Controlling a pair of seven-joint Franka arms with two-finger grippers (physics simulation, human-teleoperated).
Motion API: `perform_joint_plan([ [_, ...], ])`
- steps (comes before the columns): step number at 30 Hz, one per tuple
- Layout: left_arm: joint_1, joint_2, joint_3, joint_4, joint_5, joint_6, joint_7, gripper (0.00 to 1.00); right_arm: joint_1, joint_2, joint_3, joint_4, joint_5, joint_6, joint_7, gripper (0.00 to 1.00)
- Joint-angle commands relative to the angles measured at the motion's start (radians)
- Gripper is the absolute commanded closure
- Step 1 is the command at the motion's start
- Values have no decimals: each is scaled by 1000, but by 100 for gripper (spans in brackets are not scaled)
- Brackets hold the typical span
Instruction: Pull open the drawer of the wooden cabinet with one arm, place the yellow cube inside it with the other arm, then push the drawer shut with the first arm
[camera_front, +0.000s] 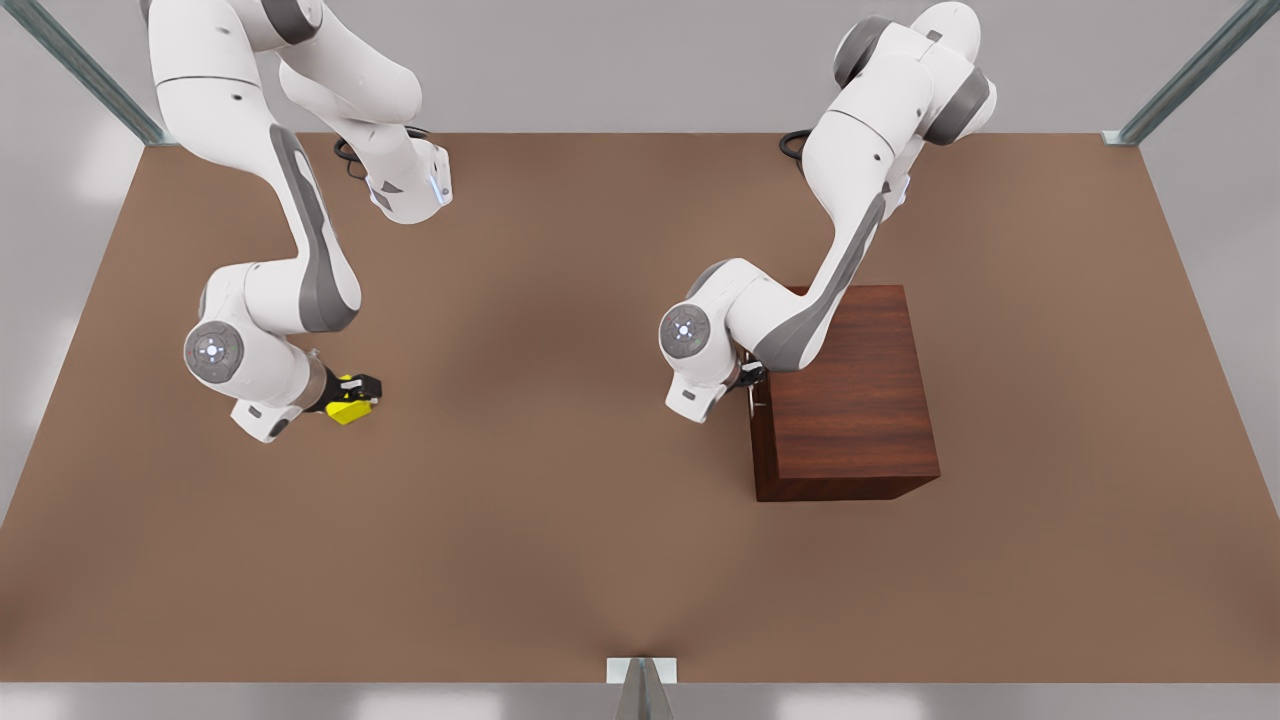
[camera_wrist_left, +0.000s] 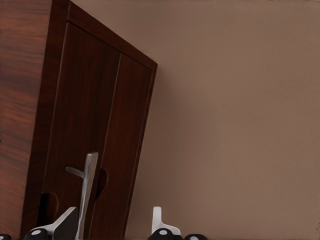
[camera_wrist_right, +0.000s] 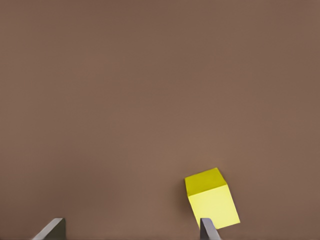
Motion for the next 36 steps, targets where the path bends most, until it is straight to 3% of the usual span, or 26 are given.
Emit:
perform_joint_plan([
  [1, 1, -1, 0, -1, 1, 3, -145, 21, -2, -1, 1, -15, 1, 44, -87, 1],
  [11, 1, -3, 3, -7, 24, -31, 8, 21, -48, -10, 2, -216, -67, 220, -338, 0],
  [17, 9, 2, 5, -7, 26, -24, 24, 21, -103, 10, 2, -239, -202, 263, -361, 0],
  [27, 0, 22, 3, -1, 24, -17, 13, 27, -176, 119, 1, -280, -242, 396, -423, 0],
  [36, -20, 22, -5, 4, 0, -17, -16, 30, -180, 122, 19, -299, -242, 401, -424, 0],
])
